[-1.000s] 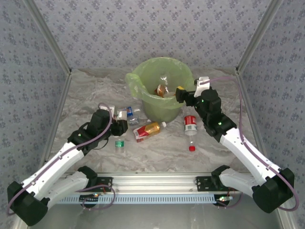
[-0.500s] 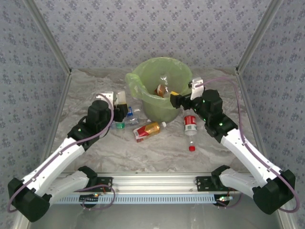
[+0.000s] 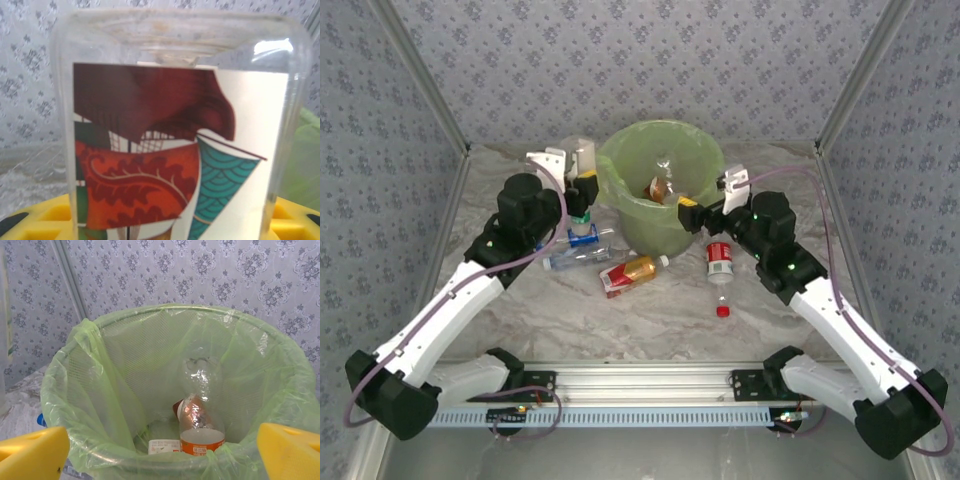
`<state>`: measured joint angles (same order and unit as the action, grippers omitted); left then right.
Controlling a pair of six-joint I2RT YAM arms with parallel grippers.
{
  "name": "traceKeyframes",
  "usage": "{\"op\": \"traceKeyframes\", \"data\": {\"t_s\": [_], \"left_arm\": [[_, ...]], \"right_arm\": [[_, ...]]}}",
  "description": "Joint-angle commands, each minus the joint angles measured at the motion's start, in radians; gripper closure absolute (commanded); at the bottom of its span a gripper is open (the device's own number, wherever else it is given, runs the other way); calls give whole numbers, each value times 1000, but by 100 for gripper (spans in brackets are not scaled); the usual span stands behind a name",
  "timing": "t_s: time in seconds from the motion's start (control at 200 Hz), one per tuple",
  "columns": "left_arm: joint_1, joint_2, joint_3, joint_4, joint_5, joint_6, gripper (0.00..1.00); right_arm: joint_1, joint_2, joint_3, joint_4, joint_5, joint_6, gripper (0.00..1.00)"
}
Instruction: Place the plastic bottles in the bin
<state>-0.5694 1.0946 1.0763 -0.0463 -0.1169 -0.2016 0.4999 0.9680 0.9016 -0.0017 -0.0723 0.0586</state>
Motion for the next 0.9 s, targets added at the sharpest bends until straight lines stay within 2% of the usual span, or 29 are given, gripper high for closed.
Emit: {"op": "traceKeyframes", "data": {"t_s": [0.0, 0.275, 0.515, 0.805, 0.899], "left_arm": [[5, 20, 62, 119, 42, 4, 100], [17, 128, 185, 190, 164, -85, 100], [16, 234, 337, 164, 319, -158, 100], [17, 404, 514, 142, 304, -129, 100], [17, 474, 615, 88, 309, -101, 100]], "right_arm": [[5, -35, 1, -30, -7, -26, 2], [5, -53, -10, -35, 3, -31, 2], [4, -69, -6, -49, 18, -31, 1], [5, -80, -6, -62, 38, -30, 2], [5, -78, -4, -68, 42, -28, 2]]}}
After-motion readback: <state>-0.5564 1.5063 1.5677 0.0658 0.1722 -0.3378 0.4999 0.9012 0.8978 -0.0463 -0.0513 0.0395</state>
